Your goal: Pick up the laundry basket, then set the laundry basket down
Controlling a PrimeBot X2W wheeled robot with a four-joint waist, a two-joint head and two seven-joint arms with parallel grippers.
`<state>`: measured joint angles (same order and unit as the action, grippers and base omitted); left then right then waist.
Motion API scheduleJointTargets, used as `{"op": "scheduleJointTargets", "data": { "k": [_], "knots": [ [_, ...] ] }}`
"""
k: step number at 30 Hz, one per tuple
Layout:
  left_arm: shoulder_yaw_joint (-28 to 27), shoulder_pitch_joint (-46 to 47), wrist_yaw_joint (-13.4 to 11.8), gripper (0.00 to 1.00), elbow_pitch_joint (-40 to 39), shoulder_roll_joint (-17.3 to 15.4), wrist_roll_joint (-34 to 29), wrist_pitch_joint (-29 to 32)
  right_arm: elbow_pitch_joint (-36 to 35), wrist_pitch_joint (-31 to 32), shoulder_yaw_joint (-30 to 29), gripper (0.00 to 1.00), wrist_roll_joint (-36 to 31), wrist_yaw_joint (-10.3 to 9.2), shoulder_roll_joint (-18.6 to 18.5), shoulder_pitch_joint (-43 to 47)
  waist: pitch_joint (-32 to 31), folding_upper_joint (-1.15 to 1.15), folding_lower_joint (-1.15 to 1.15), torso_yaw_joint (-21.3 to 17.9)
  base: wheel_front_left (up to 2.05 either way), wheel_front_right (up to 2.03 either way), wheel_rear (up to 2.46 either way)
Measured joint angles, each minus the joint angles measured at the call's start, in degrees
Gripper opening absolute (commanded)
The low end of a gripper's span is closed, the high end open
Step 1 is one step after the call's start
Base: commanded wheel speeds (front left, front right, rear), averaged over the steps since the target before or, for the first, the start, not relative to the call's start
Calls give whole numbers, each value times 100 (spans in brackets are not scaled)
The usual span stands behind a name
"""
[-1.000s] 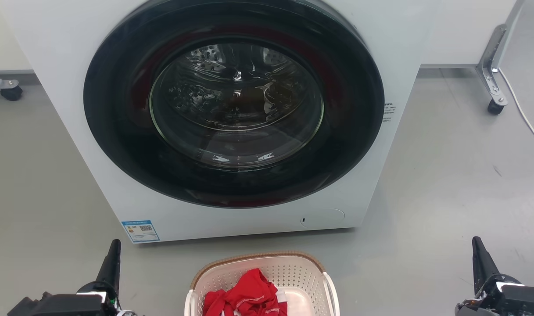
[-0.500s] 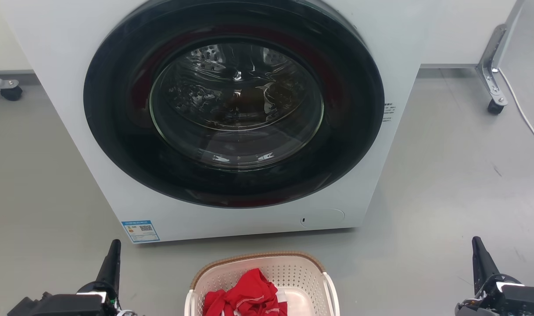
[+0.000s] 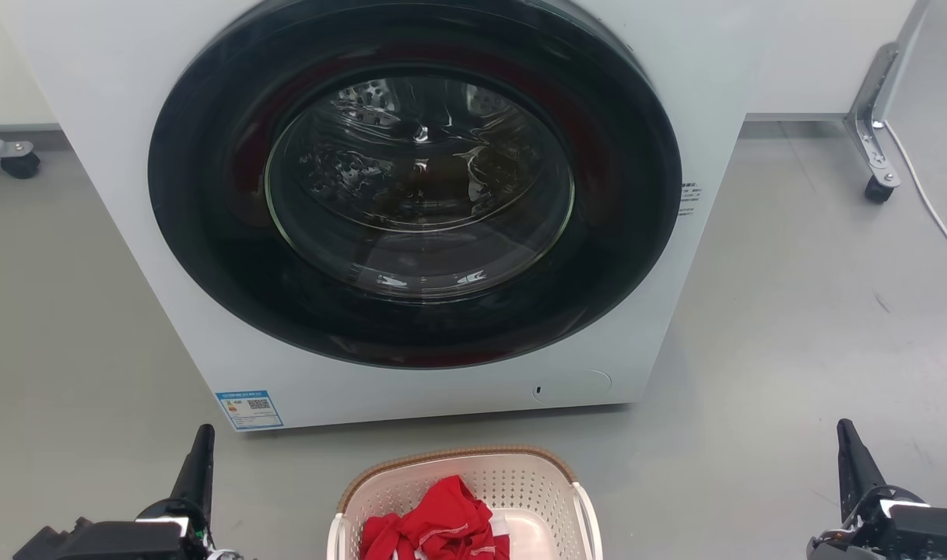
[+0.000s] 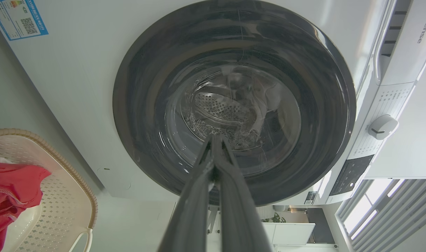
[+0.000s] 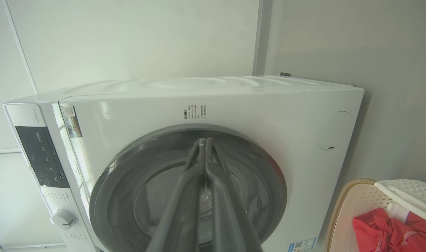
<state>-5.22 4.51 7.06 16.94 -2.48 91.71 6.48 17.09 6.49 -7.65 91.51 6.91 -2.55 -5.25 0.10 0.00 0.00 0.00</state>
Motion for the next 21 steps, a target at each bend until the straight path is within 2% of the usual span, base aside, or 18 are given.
{"op": "scheduleJointTargets", "data": {
  "k": [21],
  "knots": [
    [0, 0, 0, 0, 1, 0, 0, 0, -1, 0, 1, 0, 0, 0, 1, 0, 0, 0, 0, 0, 0, 0, 0]
  ]
}}
